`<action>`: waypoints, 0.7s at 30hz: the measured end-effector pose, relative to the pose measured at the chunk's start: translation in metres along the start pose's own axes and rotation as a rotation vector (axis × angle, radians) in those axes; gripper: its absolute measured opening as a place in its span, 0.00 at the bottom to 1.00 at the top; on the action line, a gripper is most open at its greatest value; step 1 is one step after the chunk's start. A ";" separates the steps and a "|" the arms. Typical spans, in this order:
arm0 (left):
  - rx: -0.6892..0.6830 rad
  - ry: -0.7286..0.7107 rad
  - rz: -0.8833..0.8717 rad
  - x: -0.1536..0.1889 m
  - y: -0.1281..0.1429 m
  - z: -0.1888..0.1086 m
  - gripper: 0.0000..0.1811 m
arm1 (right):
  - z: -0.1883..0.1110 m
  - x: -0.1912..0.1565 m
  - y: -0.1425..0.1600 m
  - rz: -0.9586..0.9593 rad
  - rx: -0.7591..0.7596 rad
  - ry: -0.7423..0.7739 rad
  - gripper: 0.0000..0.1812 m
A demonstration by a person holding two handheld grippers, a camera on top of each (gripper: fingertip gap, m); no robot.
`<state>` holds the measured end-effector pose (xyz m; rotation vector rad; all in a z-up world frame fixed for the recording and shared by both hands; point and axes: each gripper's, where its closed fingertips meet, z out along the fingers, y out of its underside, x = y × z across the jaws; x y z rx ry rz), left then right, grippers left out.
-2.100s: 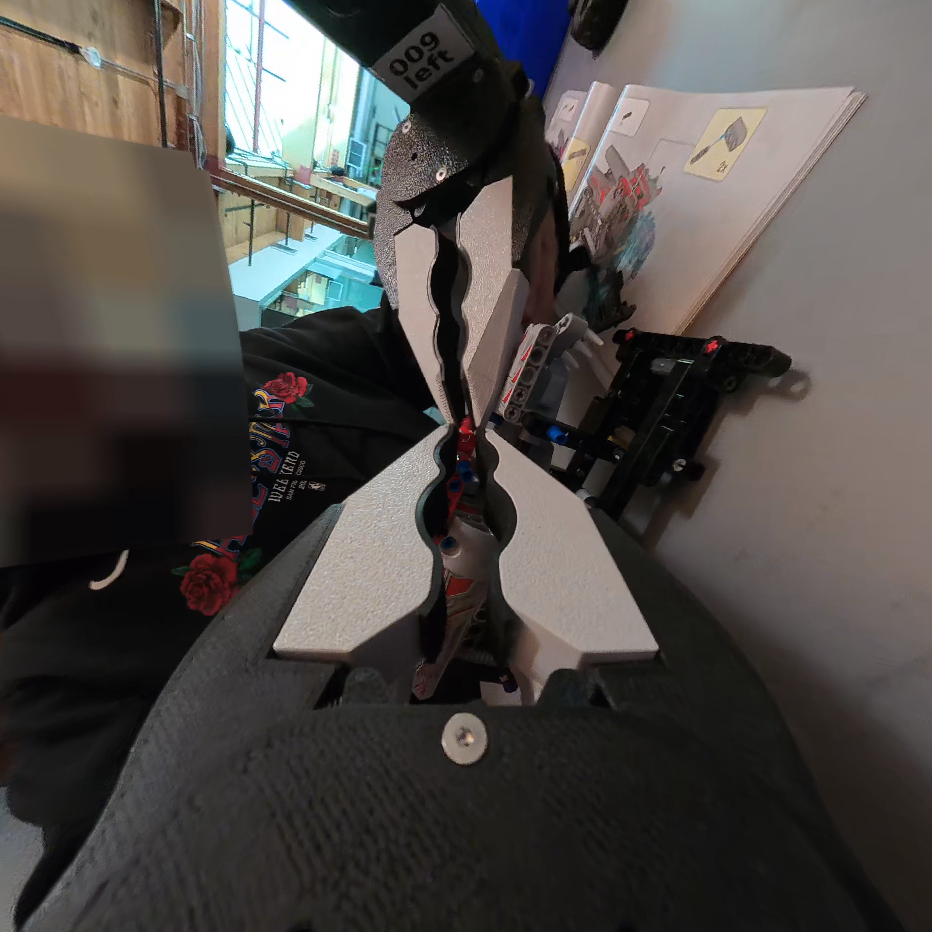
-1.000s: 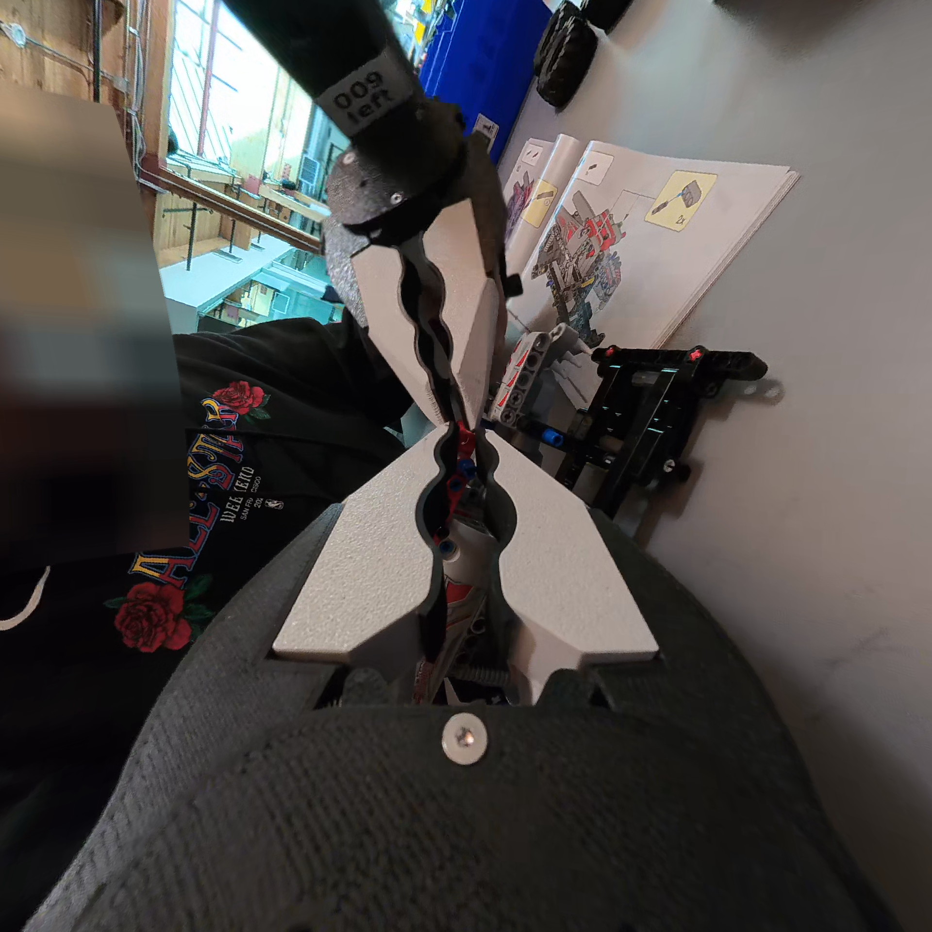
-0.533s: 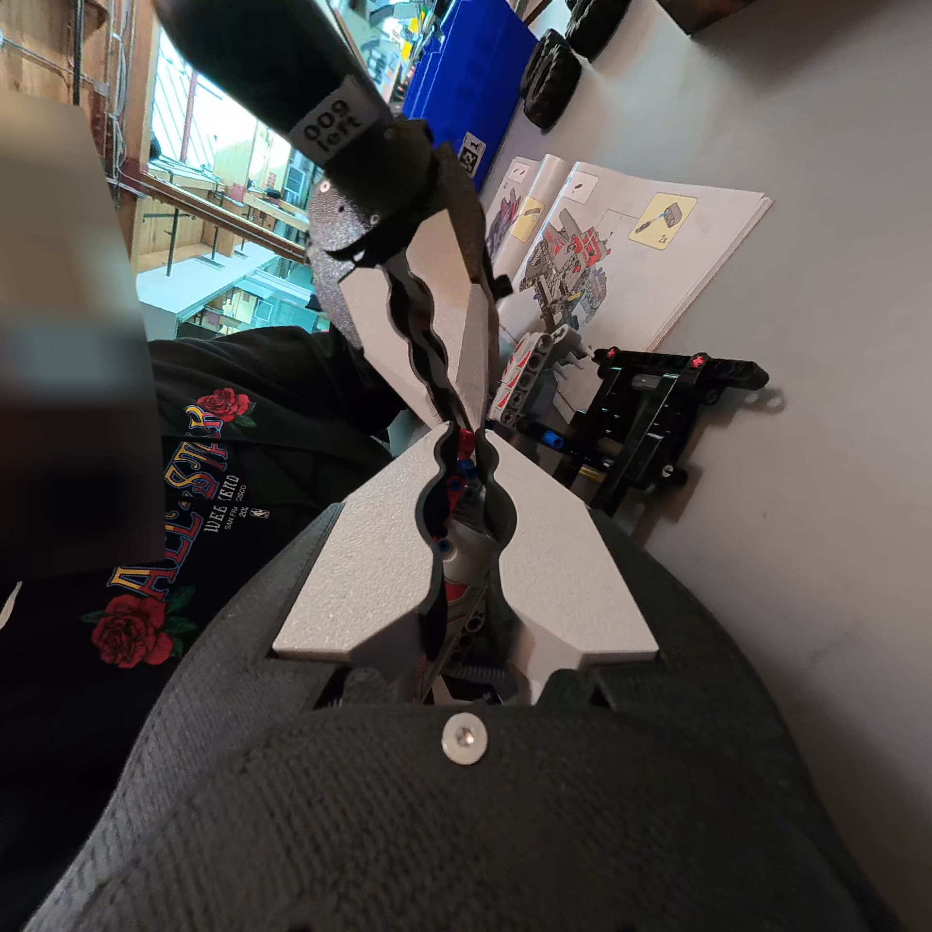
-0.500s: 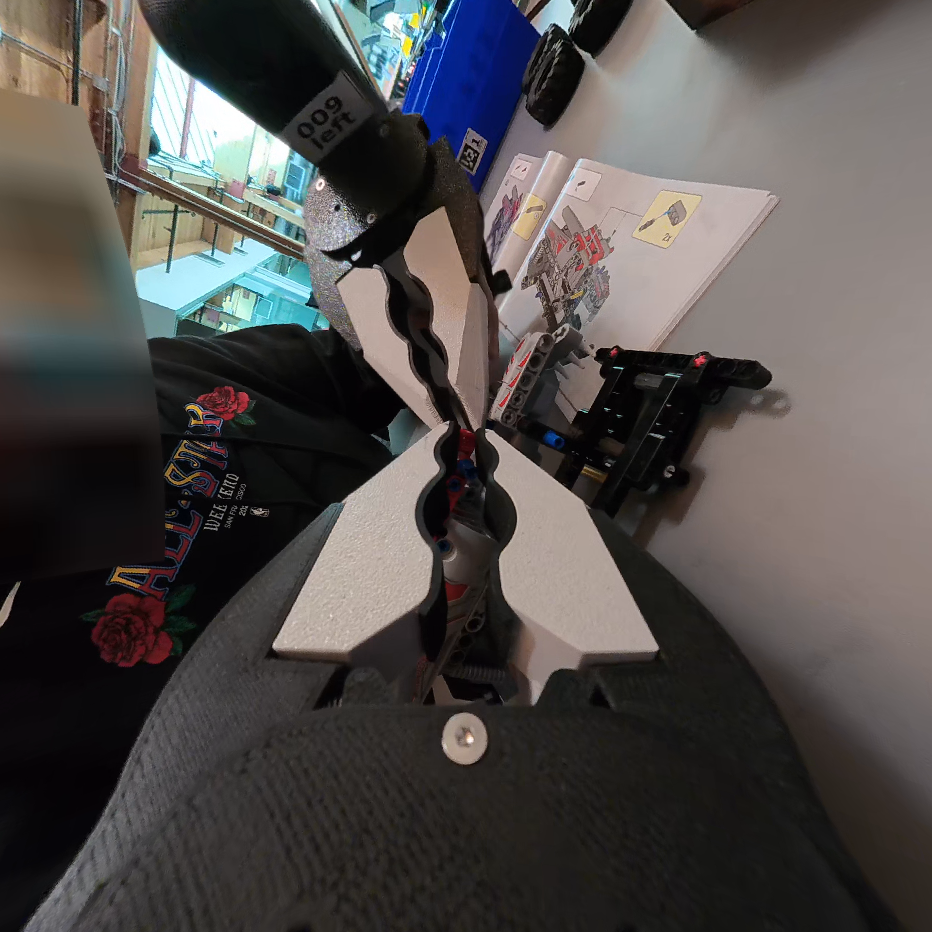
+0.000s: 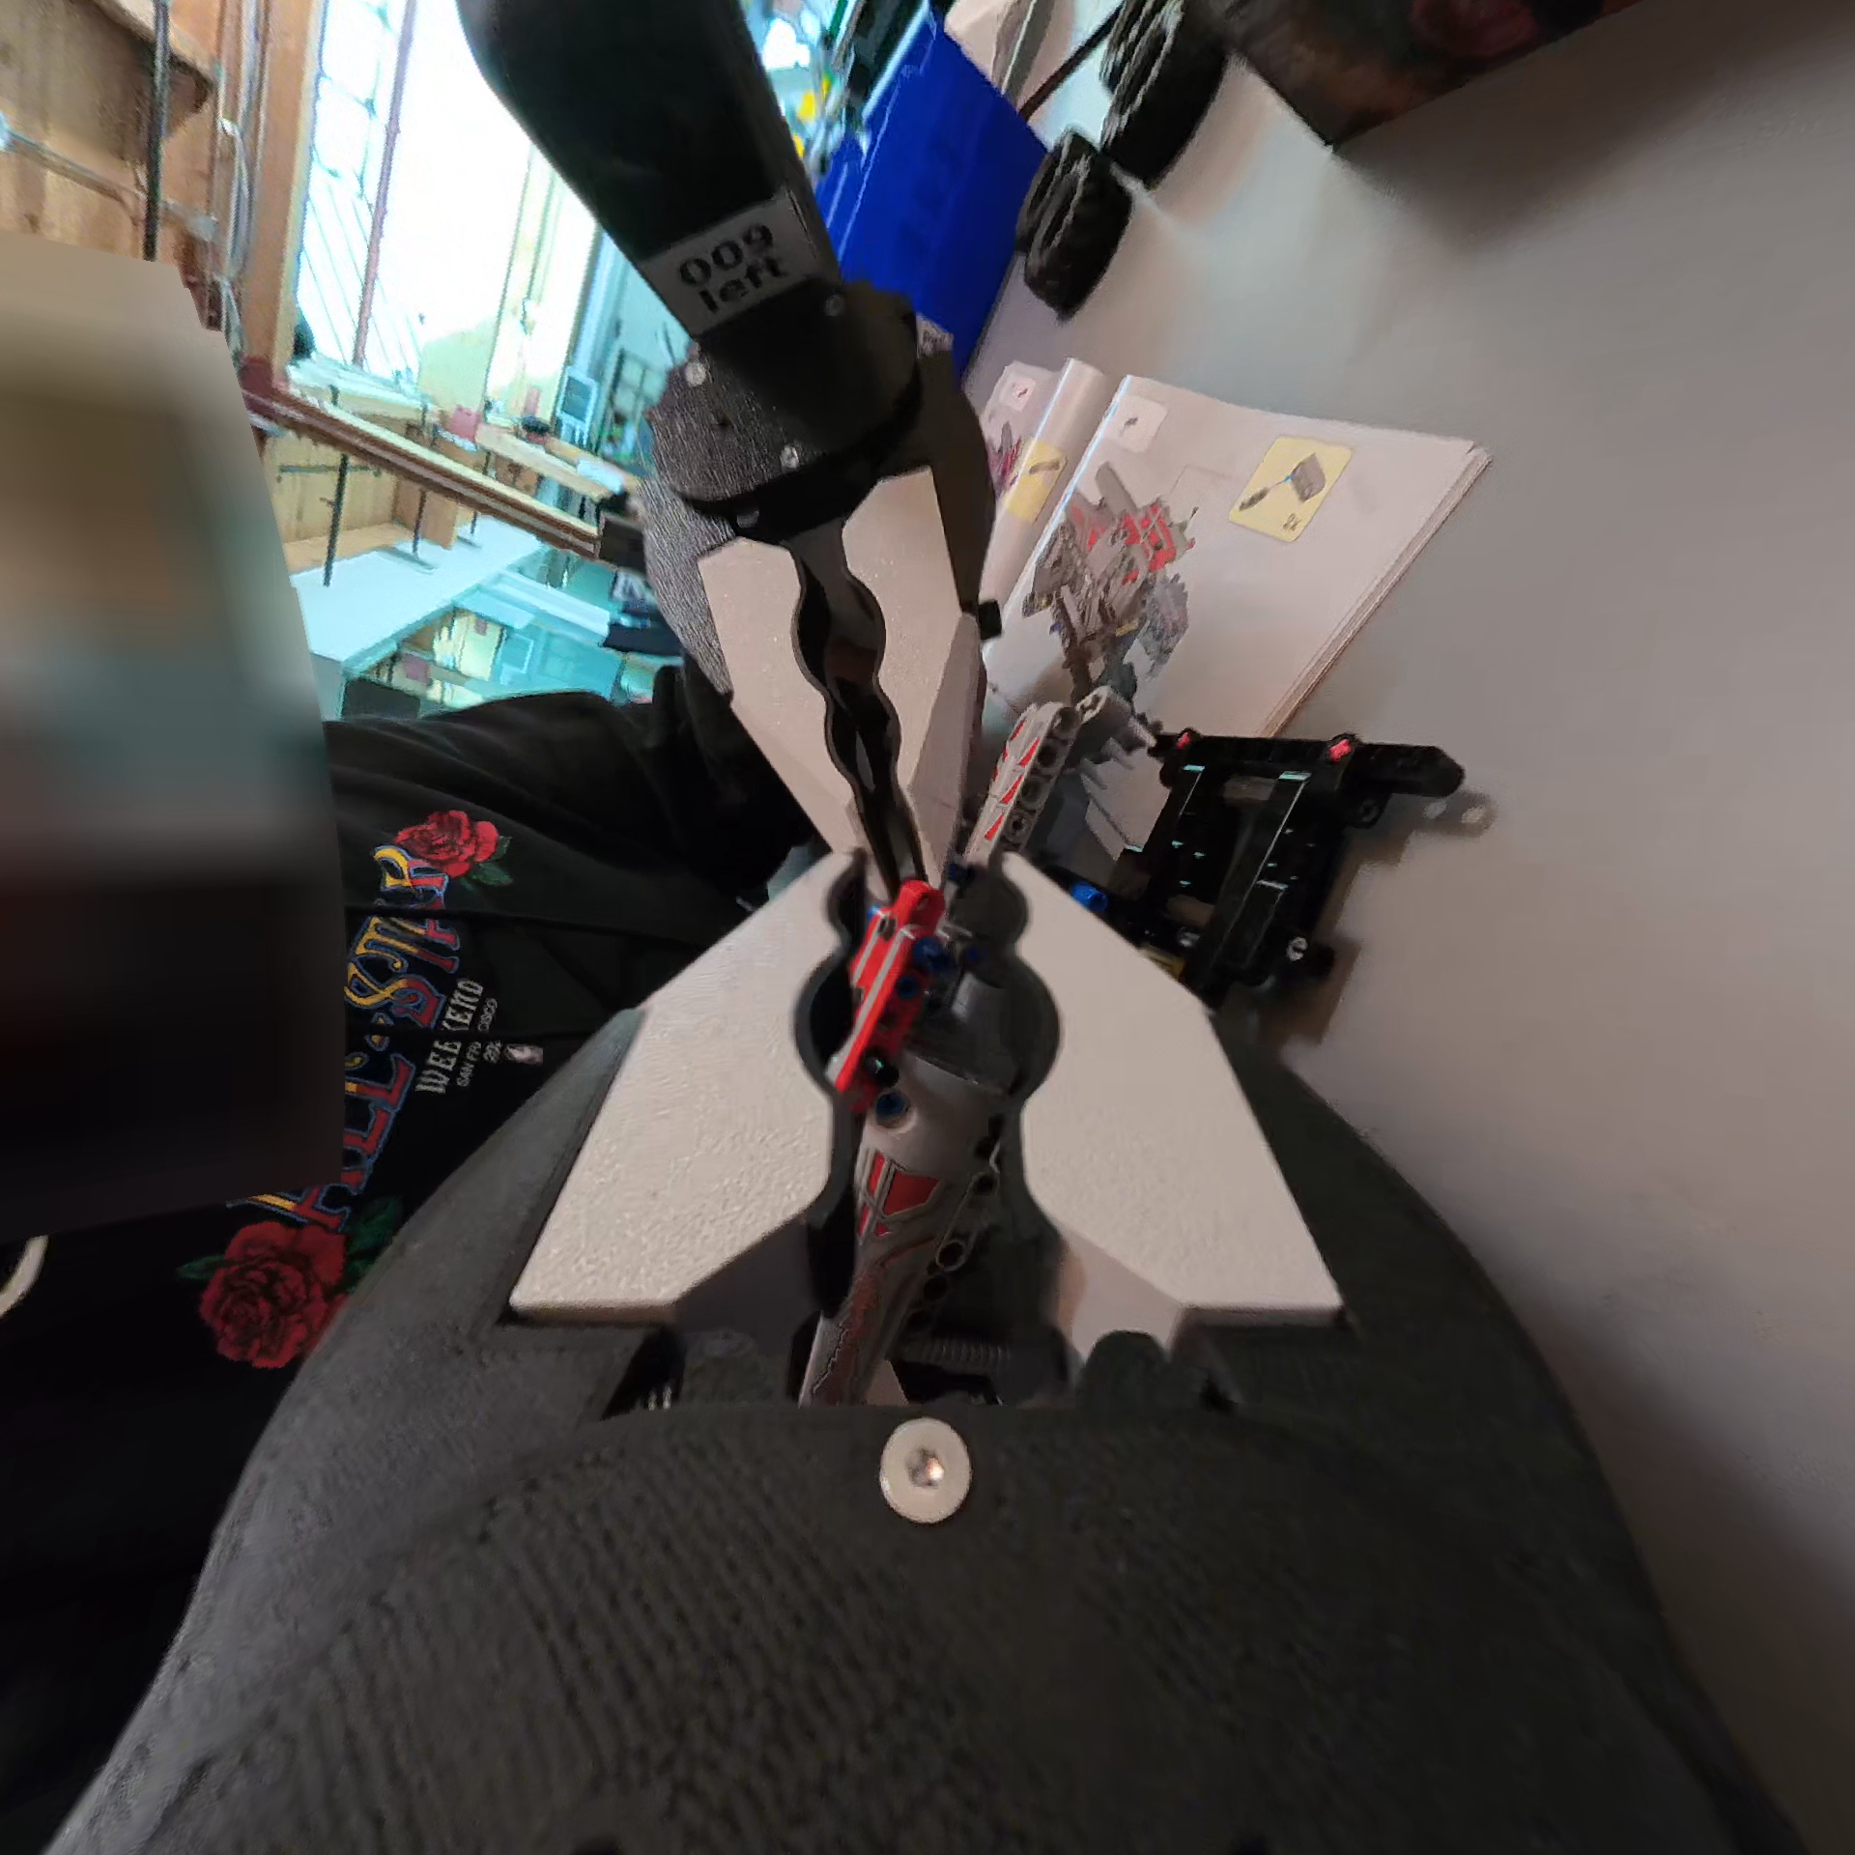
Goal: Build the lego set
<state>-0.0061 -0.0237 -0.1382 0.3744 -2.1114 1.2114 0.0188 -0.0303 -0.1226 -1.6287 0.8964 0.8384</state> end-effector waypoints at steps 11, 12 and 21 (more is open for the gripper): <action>-0.073 0.047 -0.017 0.000 -0.001 -0.001 0.02 | 0.000 0.006 0.026 0.197 -0.097 -0.013 0.20; -0.081 0.050 -0.016 0.000 -0.001 0.000 0.02 | 0.002 0.005 0.026 0.208 -0.100 -0.024 0.19; -0.086 0.128 -0.070 0.001 -0.001 -0.002 0.02 | 0.007 -0.006 0.020 0.230 -0.080 -0.117 0.06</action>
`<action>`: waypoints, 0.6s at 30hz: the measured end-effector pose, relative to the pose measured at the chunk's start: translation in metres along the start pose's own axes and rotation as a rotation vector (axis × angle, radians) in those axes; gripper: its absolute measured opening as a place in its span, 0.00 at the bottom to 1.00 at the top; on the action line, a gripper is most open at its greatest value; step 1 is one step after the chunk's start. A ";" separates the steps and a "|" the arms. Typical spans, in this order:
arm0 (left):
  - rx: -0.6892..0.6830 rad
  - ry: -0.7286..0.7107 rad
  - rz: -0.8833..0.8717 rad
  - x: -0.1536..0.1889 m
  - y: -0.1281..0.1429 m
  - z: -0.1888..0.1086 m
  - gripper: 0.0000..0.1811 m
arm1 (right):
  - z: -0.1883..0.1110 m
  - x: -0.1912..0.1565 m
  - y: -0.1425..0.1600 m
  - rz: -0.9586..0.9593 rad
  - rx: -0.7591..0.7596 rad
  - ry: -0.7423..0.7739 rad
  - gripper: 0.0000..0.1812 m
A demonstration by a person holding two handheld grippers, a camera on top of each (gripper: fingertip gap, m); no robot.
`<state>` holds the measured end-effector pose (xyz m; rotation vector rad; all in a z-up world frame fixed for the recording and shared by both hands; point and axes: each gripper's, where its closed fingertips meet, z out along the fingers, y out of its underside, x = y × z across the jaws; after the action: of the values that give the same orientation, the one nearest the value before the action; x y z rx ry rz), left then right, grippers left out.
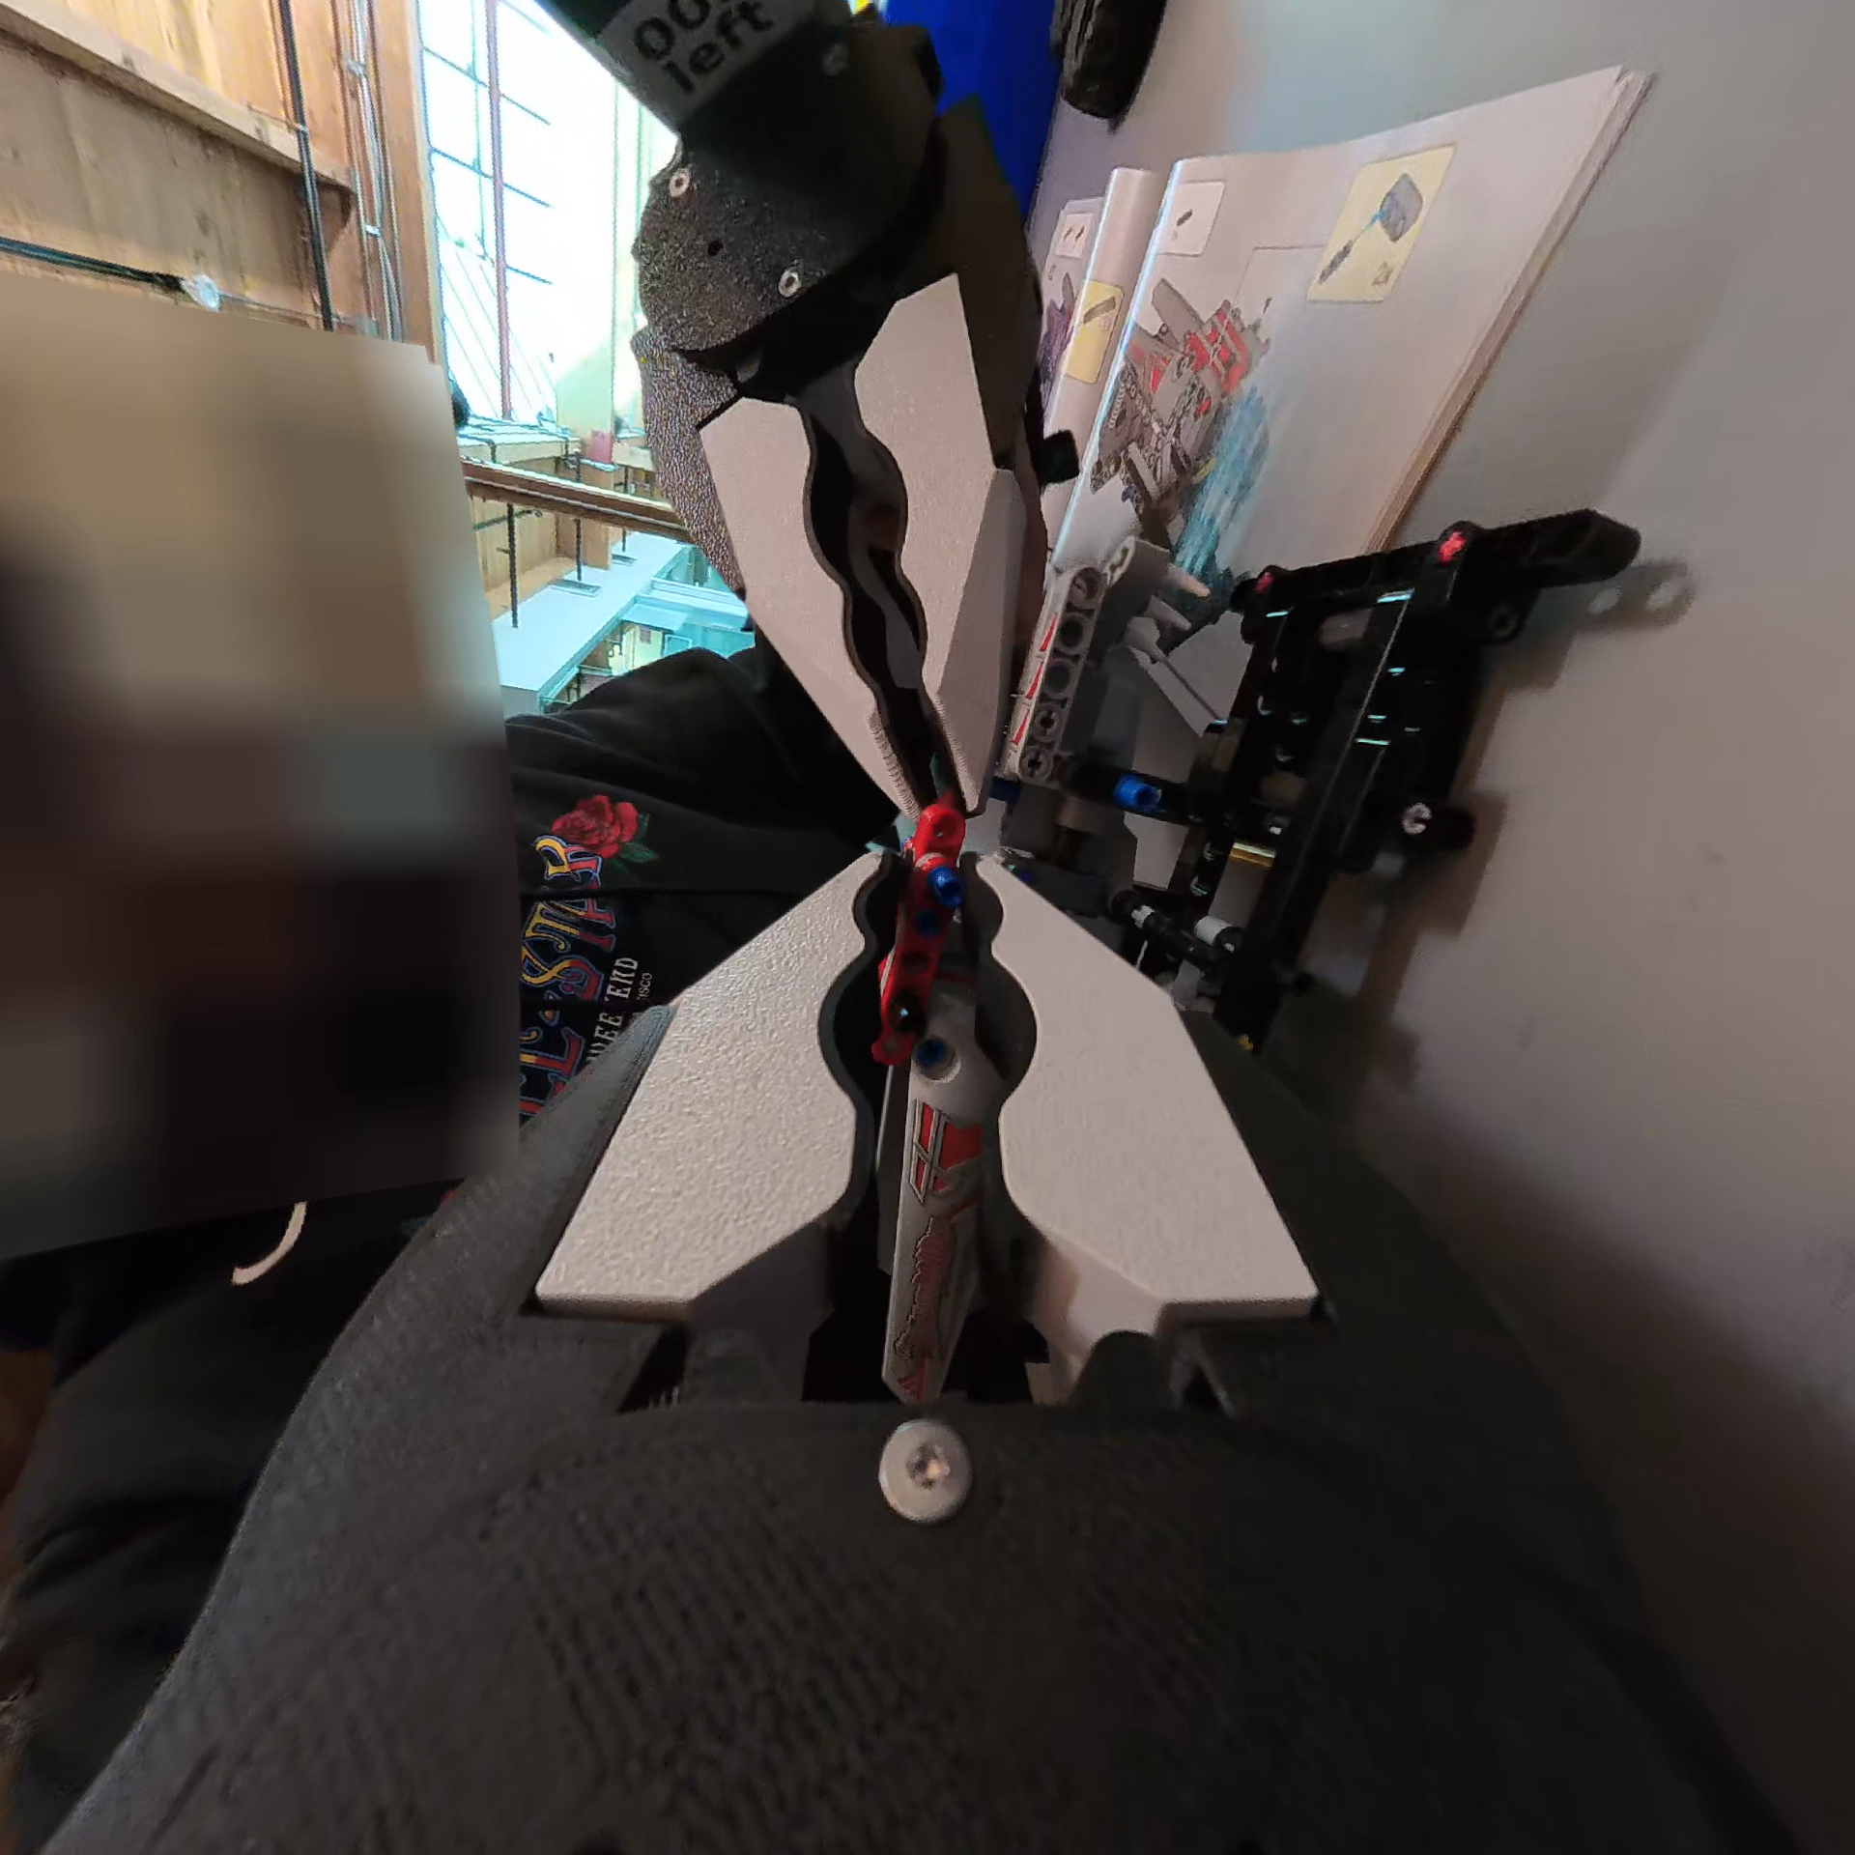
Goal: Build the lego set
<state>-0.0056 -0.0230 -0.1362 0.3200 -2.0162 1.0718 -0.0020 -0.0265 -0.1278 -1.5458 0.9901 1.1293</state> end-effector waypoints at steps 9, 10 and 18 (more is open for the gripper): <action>0.008 0.011 0.000 0.001 0.001 -0.002 0.02 | 0.005 -0.002 0.001 -0.090 -0.031 0.081 0.06; 0.012 0.005 0.000 0.001 0.001 -0.002 0.02 | 0.005 -0.002 0.000 -0.097 -0.032 0.092 0.06; -0.102 -0.259 0.150 -0.007 0.000 -0.003 0.01 | 0.007 -0.002 -0.002 -0.127 -0.052 0.152 0.06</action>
<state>0.0003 -0.0218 -0.1409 0.2682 -2.3487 1.0575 -0.0023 -0.0194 -0.1263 -1.7318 0.9542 0.9664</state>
